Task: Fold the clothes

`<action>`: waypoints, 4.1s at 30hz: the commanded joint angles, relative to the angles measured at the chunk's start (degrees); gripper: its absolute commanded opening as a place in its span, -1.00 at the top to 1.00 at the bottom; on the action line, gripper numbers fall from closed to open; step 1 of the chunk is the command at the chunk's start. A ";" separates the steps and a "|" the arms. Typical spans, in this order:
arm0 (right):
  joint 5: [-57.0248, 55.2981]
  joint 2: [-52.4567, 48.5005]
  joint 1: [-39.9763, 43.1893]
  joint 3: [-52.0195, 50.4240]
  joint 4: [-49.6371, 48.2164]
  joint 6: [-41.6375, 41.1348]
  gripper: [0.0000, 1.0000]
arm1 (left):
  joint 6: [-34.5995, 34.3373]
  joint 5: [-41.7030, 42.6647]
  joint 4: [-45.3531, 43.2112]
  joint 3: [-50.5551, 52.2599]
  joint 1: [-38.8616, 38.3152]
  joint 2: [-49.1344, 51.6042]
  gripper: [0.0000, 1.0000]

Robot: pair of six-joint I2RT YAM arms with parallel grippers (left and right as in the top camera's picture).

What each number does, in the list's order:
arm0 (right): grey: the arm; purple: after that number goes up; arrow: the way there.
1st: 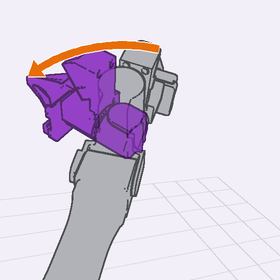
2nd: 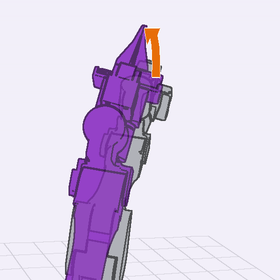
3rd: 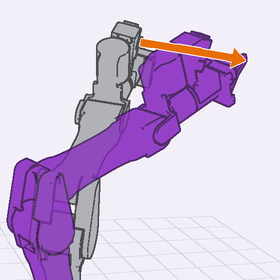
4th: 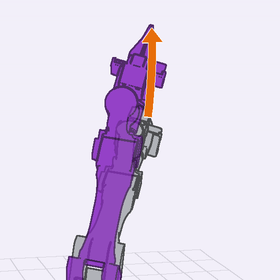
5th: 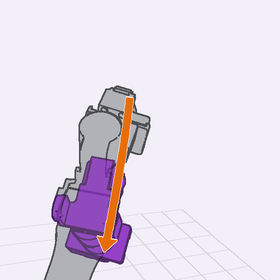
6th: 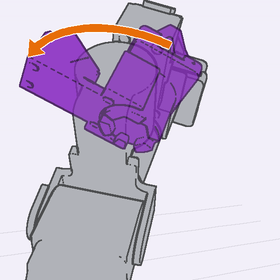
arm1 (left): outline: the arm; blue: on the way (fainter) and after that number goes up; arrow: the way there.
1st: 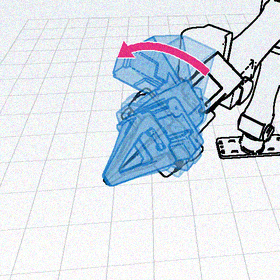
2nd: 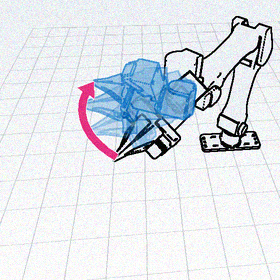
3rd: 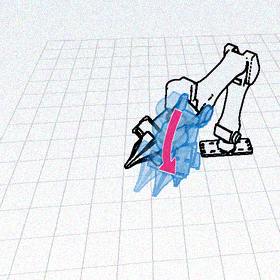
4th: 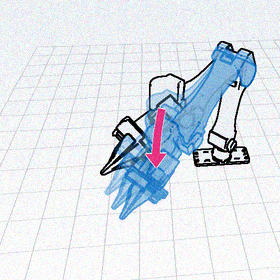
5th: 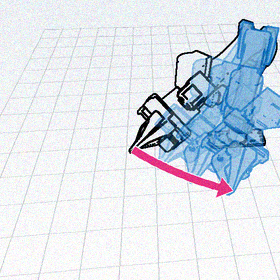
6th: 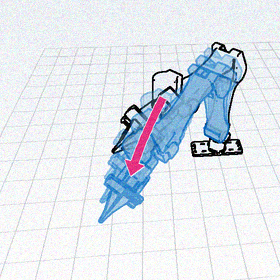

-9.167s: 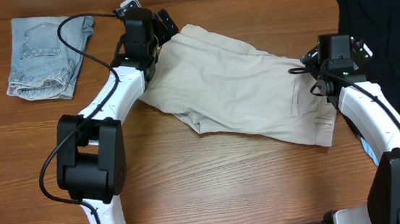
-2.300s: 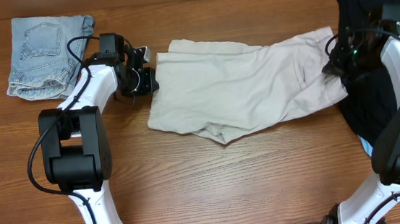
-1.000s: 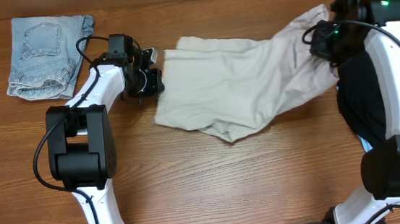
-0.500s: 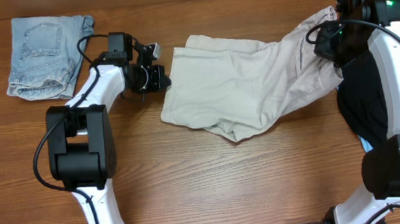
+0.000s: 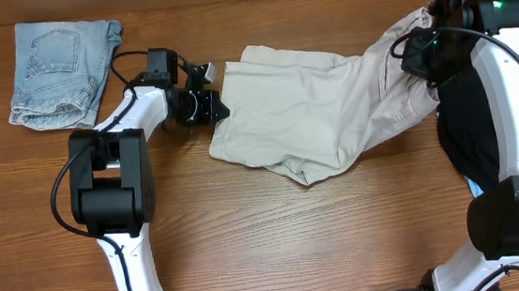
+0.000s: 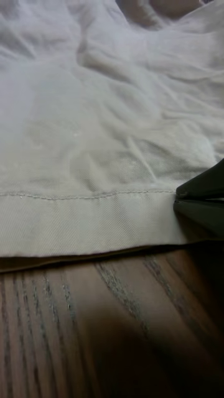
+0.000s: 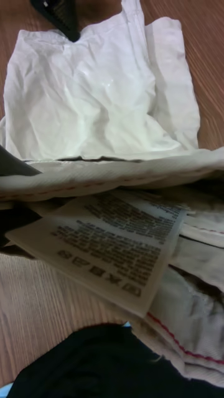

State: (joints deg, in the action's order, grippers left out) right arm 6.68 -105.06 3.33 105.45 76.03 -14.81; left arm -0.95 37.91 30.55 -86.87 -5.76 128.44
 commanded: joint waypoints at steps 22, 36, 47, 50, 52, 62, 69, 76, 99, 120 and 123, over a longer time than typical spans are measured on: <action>-6.67 -7.45 -32.37 1.62 -17.03 -17.90 0.92 | 0.70 -0.85 -0.42 0.63 -1.03 4.76 0.92; -4.39 -17.31 -34.38 1.81 -25.31 -18.03 -0.35 | -0.35 -2.71 12.31 -7.48 2.58 4.72 -0.46; 4.50 -13.57 -30.99 2.54 -23.28 -18.05 -0.31 | -0.76 -18.84 44.72 -36.96 13.22 4.72 -0.61; 4.55 -13.86 -32.06 0.96 -23.43 -18.05 0.73 | -0.79 -18.53 47.23 -41.77 14.58 4.72 -0.62; 4.44 -14.56 -33.46 -0.11 -24.57 -18.12 0.92 | -0.79 -17.38 47.63 -43.67 14.75 4.72 -0.63; 2.73 -18.60 -37.68 -5.64 -31.45 -20.96 0.92 | -0.76 -15.85 47.04 -43.69 12.50 4.72 -0.61; 10.86 -23.37 -38.42 -5.86 -31.67 -21.27 0.79 | -0.74 -15.89 45.59 -43.69 10.54 4.74 -0.63; 13.27 -24.50 -37.16 -4.83 -30.82 -21.22 0.68 | -0.74 -17.55 44.96 -43.69 9.18 4.74 -0.69; 12.22 -8.81 -14.47 0.59 -12.92 -11.67 -0.83 | 10.82 -17.55 39.80 -29.24 -1.20 4.76 -1.00; 9.88 -8.83 -11.65 0.59 -11.15 -11.28 -0.86 | 10.97 -20.35 24.92 -18.45 -10.82 5.25 -1.00; 9.88 -8.83 -11.65 0.59 -11.04 -11.28 -0.85 | 9.84 -20.50 22.14 -16.50 -11.61 5.40 -0.99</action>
State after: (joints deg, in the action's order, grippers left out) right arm 17.15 -113.97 -8.34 105.43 65.14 -26.70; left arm 9.23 16.78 54.52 -106.52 -15.79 133.16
